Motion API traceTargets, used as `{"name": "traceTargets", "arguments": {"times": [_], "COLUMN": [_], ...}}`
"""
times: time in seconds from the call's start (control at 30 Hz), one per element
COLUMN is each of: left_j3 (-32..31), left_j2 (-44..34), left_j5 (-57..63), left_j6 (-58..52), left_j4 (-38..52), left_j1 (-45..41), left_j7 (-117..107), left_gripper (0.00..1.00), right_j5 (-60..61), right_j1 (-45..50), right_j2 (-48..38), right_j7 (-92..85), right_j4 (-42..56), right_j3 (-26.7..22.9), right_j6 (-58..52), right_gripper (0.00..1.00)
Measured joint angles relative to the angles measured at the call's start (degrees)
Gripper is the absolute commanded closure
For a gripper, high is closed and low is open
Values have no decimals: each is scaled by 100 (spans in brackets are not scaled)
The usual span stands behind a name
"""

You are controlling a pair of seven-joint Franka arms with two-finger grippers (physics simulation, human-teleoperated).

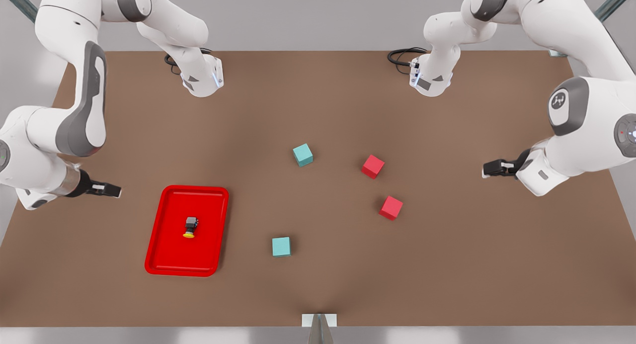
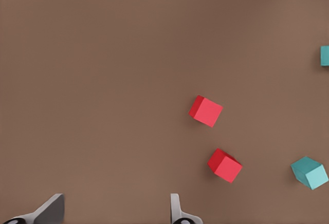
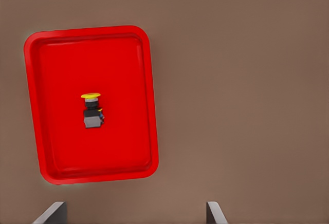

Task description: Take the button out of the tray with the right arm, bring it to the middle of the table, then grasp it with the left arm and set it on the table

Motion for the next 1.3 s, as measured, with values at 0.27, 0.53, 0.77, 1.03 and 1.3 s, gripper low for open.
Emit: {"name": "traceTargets", "arguments": {"times": [0.27,0.53,0.77,1.03,1.3], "left_j3": [-17,-36,-60,-59,-54], "left_j2": [68,79,172,385,501], "left_j5": [266,458,481,492,496], "left_j6": [150,140,140,256,446], "left_j4": [-15,-275,-285,-264,-258], "left_j1": [-258,-512,-576,-648,-720], "left_j7": [-80,-321,-460,-562,-630], "left_gripper": [0,0,0,0,0], "right_j5": [-10,11,-103,-200,-250], "right_j1": [237,867,1291,1109,958], "right_j2": [76,1086,1598,2072,2314], "right_j7": [48,156,498,728,900], "right_j4": [353,140,-483,-965,-1172], "right_j3": [110,114,106,177,181], "right_j6": [-314,26,792,1807,2532], "right_gripper": [0,0,0,0,0]}}
